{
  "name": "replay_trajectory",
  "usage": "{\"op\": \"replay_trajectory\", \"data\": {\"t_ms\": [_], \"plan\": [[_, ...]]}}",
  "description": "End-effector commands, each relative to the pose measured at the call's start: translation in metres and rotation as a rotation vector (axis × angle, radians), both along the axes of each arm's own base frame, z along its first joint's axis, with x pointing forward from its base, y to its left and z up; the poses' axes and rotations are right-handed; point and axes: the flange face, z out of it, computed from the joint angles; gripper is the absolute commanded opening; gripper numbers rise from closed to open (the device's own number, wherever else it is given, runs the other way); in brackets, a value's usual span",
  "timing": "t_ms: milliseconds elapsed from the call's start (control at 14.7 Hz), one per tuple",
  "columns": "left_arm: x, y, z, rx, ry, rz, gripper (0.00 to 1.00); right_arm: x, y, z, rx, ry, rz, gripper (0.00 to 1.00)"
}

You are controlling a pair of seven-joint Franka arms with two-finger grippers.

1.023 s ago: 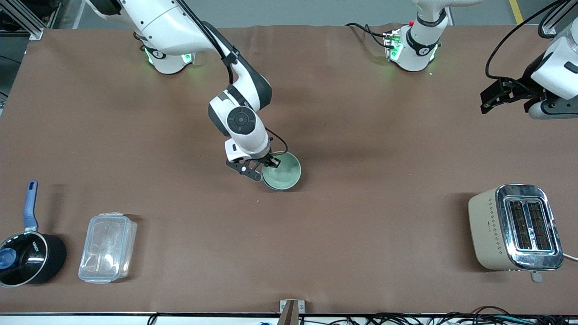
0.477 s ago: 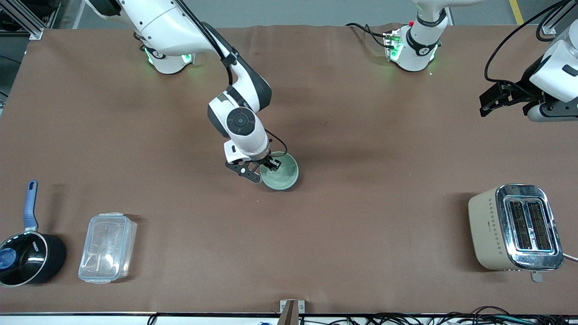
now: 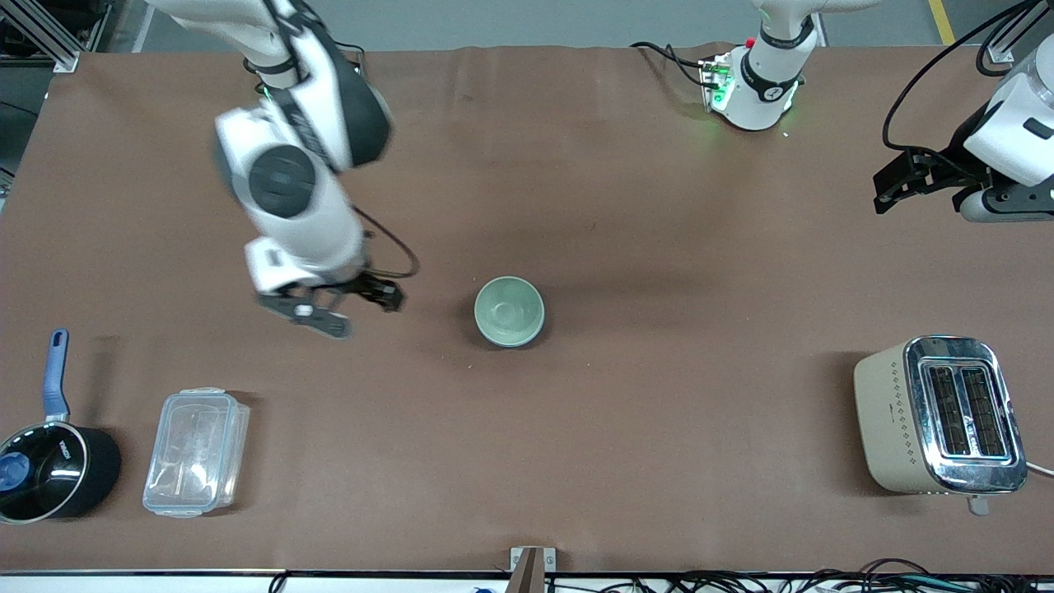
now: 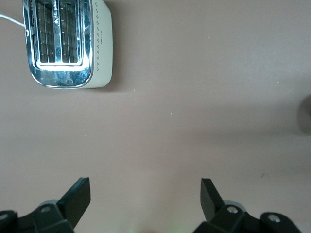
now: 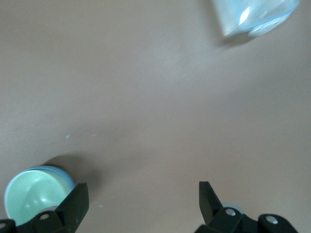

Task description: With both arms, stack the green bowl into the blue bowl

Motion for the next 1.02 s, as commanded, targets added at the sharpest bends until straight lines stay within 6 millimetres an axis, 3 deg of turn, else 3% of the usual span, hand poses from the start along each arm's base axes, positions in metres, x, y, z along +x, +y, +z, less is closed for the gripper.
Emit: {"op": "replay_trajectory", "data": {"t_ms": [0, 341, 477, 614, 955], "plan": [[-0.008, 0.003, 0.004, -0.011, -0.010, -0.032, 1.00, -0.009, -0.088, 0.060, -0.011, -0.007, 0.087, 1.00], [-0.009, 0.000, 0.006, -0.010, -0.013, -0.036, 1.00, -0.043, -0.228, 0.141, -0.014, -0.009, 0.232, 1.00], [-0.009, 0.000, 0.007, -0.010, -0.011, -0.036, 1.00, -0.053, -0.264, 0.160, -0.007, -0.003, 0.278, 1.00], [-0.008, 0.000, 0.004, -0.011, -0.008, -0.036, 1.00, -0.053, -0.270, 0.173, -0.010, -0.018, 0.273, 1.00], [-0.009, -0.001, 0.007, -0.010, -0.011, -0.041, 1.00, -0.051, -0.267, 0.172, 0.055, -0.039, 0.267, 1.00]]}}
